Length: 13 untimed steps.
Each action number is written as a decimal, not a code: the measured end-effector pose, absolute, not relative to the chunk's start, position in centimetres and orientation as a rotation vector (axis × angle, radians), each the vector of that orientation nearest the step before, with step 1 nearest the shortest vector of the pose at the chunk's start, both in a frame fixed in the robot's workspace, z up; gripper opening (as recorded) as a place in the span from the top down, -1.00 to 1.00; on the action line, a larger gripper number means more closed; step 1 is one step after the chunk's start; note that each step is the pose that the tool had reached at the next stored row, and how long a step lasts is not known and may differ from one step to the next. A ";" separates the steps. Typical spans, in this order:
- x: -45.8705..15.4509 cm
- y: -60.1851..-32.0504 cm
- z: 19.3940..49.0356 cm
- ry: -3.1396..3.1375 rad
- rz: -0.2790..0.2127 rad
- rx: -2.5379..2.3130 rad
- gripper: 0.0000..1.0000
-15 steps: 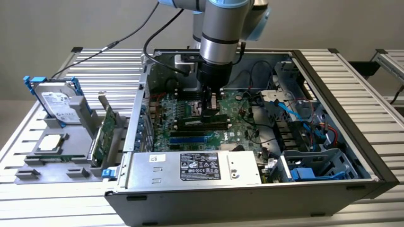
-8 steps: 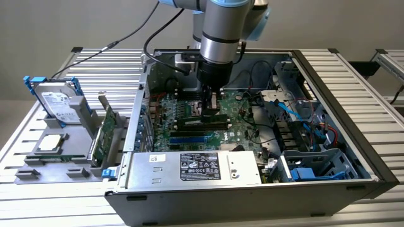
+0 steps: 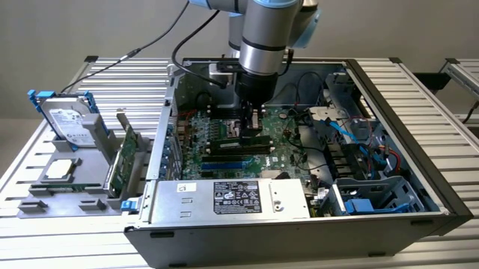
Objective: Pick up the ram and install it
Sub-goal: 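Insert the ram into the slot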
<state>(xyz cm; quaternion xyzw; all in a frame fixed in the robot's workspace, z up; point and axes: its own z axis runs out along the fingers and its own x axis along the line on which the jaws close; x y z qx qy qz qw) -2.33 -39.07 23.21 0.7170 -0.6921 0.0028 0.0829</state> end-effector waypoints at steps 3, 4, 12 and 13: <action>-2.3 -39.1 23.2 -2.063 0.003 2.138 0.72; -2.2 -39.1 23.2 -2.060 -0.004 2.135 0.72; -1.2 -39.1 23.1 -2.031 -0.058 2.112 0.72; -1.0 -39.1 23.0 -2.028 -0.064 2.110 0.72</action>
